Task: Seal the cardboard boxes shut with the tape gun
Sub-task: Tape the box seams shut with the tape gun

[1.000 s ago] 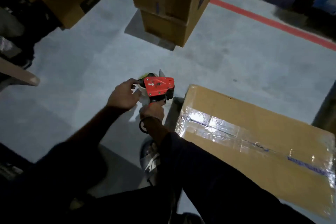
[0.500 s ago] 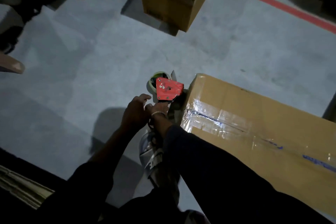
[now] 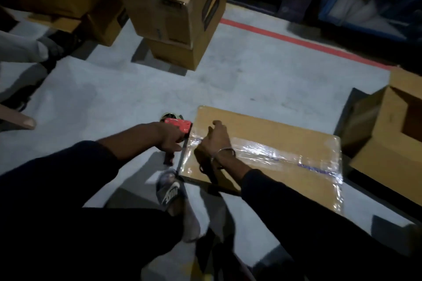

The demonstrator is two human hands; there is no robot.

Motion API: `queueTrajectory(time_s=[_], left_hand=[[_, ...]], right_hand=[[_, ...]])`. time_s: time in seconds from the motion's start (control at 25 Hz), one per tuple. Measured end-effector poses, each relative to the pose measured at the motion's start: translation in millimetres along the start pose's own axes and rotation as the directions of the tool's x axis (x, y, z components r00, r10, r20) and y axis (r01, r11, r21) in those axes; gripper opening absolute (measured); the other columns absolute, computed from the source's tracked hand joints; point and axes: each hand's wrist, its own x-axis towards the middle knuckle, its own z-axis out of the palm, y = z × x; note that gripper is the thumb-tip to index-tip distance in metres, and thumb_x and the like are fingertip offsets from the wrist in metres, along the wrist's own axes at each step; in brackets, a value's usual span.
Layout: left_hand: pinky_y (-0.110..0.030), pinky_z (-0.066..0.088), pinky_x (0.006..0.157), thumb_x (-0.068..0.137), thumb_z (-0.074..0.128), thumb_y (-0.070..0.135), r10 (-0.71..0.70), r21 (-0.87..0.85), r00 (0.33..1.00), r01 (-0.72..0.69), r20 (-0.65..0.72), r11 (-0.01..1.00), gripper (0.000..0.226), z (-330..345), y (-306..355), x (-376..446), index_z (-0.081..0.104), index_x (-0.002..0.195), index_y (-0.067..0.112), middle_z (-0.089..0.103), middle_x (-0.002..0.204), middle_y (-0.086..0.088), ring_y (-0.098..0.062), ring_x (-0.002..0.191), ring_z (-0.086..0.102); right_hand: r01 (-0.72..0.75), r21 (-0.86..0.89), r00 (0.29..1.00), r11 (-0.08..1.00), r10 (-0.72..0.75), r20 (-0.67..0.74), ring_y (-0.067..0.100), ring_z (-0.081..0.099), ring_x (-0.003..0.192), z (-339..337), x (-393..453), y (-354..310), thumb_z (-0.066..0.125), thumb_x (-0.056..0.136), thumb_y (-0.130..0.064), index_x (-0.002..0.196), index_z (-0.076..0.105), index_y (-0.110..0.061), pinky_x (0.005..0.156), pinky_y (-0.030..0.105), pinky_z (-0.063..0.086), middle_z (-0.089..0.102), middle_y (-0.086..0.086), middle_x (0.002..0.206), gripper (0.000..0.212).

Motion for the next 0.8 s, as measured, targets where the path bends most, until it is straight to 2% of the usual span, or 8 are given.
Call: queueTrajectory(time_s=[0.12,0.2,0.28,0.4,0.52,0.56,0.64,0.8], left_hand=[[-0.037,0.045,0.106,0.099,0.054,0.053,-0.081,-0.035,0.994,0.079,-0.069,0.996,0.060,20.4,30.4,26.9,0.051,0.142,0.012,0.055,0.147,-0.015,-0.034,0.135,0.053],[-0.049,0.042,0.114,0.085,0.049,0.074,-0.232,-0.272,0.953,0.175,-0.194,0.946,0.095,49.5,38.6,51.5,0.030,0.157,0.015,0.039,0.160,-0.018,-0.037,0.146,0.041],[-0.056,0.039,0.115,0.085,0.048,0.079,-0.393,-0.551,0.892,0.217,-0.222,0.805,0.111,87.0,49.9,74.0,0.006,0.164,0.013,0.024,0.166,-0.024,-0.044,0.149,0.035],[-0.056,0.044,0.108,0.087,0.056,0.074,-0.636,-0.842,0.734,0.168,-0.240,0.513,0.104,115.9,94.7,86.3,0.023,0.156,0.004,0.044,0.150,-0.033,-0.050,0.134,0.049],[-0.058,0.047,0.102,0.095,0.060,0.062,-0.773,-0.912,0.571,0.098,-0.276,0.398,0.080,113.0,121.7,82.5,0.039,0.150,0.006,0.054,0.141,-0.029,-0.049,0.128,0.054],[-0.058,0.048,0.101,0.097,0.058,0.060,-0.779,-0.916,0.556,0.075,-0.289,0.393,0.076,111.6,126.2,79.8,0.040,0.149,0.008,0.055,0.140,-0.028,-0.050,0.127,0.055],[-0.059,0.048,0.100,0.096,0.055,0.065,-0.769,-0.922,0.576,0.064,-0.277,0.381,0.079,114.8,123.7,82.2,0.040,0.147,0.006,0.056,0.139,-0.029,-0.050,0.126,0.055],[-0.052,0.048,0.105,0.069,0.062,0.089,-0.729,-0.956,0.658,0.047,-0.187,0.288,0.101,106.2,110.3,81.3,0.045,0.142,0.020,0.063,0.138,-0.010,-0.037,0.124,0.062]], right_hand=[[-0.090,-0.172,0.990,0.981,0.070,-0.120,0.040,0.050,0.126,-70.9,-12.7,81.3,0.059,0.094,-0.016,0.145,0.042,-0.004,0.101,0.043,0.045,0.047,0.020,0.137,0.055],[-0.197,-0.278,0.965,0.940,0.135,-0.226,0.040,0.047,0.127,-113.4,-22.7,130.9,0.058,0.095,-0.025,0.142,0.043,-0.007,0.100,0.051,0.046,0.046,0.017,0.137,0.053],[-0.304,-0.378,0.931,0.875,0.188,-0.314,0.037,0.043,0.130,-150.6,-36.2,176.2,0.063,0.091,-0.034,0.141,0.041,-0.010,0.100,0.055,0.045,0.042,0.014,0.139,0.059],[-0.475,-0.345,0.834,0.810,0.289,-0.470,0.036,0.035,0.138,-195.2,-60.4,238.1,0.071,0.083,-0.056,0.147,0.034,-0.013,0.102,0.059,0.041,0.036,0.014,0.145,0.086],[-0.649,-0.011,0.654,0.761,0.551,-0.518,0.040,0.037,0.140,-207.6,-75.9,268.3,0.073,0.073,-0.071,0.150,0.030,-0.013,0.105,0.061,0.040,0.039,0.016,0.151,0.105],[-0.654,0.148,0.610,0.742,0.633,-0.477,0.041,0.042,0.137,-208.9,-77.3,273.0,0.073,0.069,-0.074,0.149,0.031,-0.014,0.107,0.061,0.040,0.043,0.017,0.150,0.108],[-0.592,0.302,0.629,0.748,0.662,-0.407,0.042,0.051,0.130,-209.8,-78.0,278.4,0.068,0.056,-0.083,0.147,0.035,-0.017,0.107,0.061,0.042,0.051,0.016,0.145,0.116],[-0.626,0.167,0.672,0.762,0.636,-0.379,0.037,0.035,0.144,-200.0,-76.2,276.3,0.061,0.046,-0.098,0.158,0.016,-0.022,0.112,0.063,0.031,0.034,0.010,0.158,0.143]])
